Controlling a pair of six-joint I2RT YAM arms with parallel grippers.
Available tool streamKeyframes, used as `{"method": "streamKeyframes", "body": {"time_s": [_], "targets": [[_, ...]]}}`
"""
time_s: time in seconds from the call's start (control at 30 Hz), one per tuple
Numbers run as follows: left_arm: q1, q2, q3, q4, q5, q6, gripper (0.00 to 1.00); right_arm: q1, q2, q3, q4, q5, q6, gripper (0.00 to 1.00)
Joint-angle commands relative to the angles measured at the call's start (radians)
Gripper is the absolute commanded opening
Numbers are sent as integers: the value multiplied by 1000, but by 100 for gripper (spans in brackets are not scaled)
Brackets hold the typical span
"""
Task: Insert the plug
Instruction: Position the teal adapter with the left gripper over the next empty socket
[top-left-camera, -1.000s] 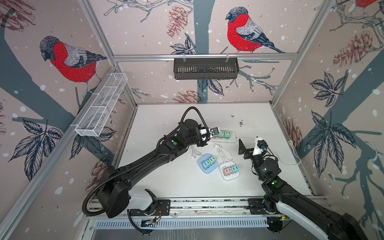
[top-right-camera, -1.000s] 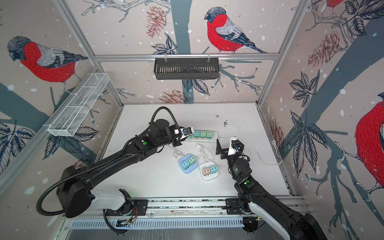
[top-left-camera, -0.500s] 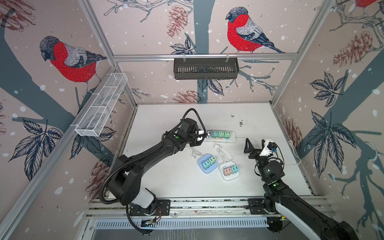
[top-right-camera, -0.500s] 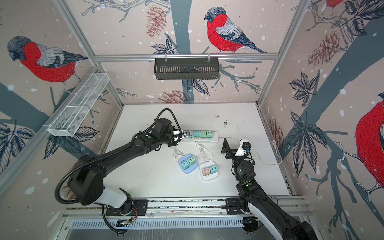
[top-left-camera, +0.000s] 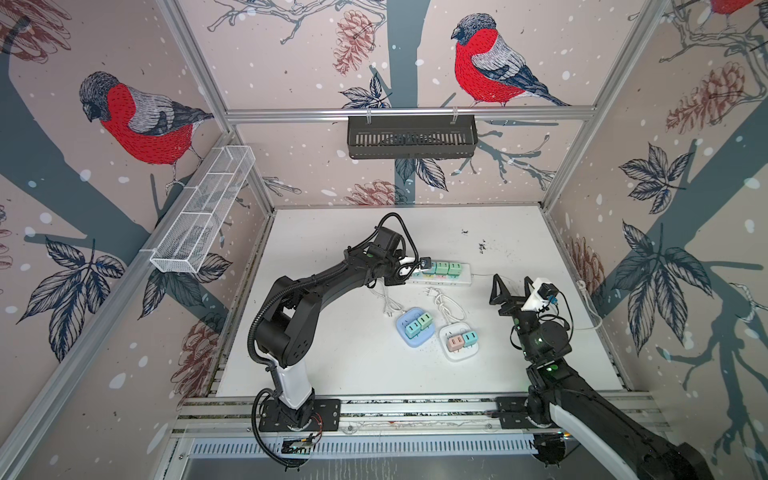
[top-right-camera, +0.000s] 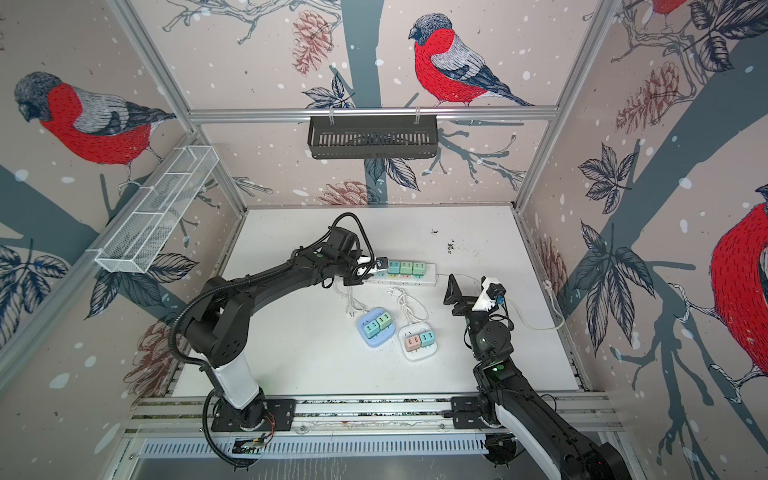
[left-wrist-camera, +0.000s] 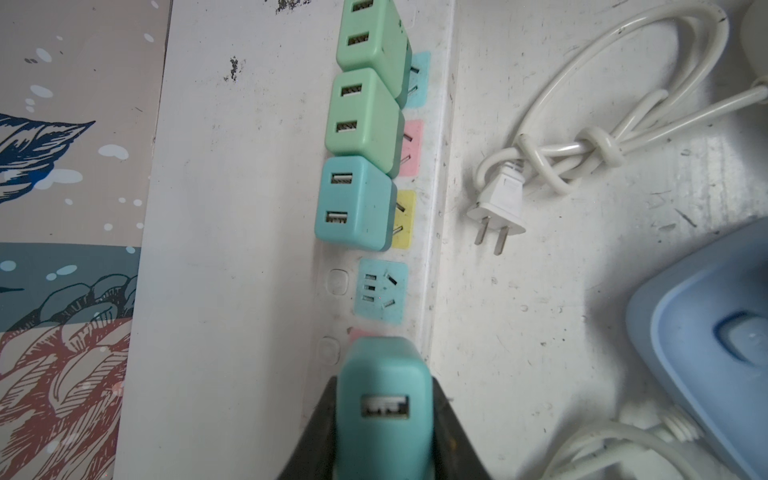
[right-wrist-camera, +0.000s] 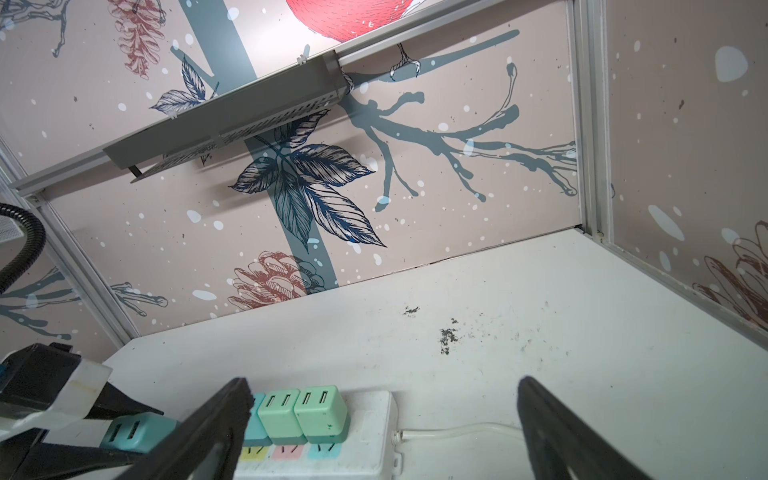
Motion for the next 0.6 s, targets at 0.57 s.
{"method": "streamKeyframes", "body": {"time_s": [0.57], "targets": [[56,228,250,-201,218,121,0,-33,3,-95,59,-62,23,100]]}}
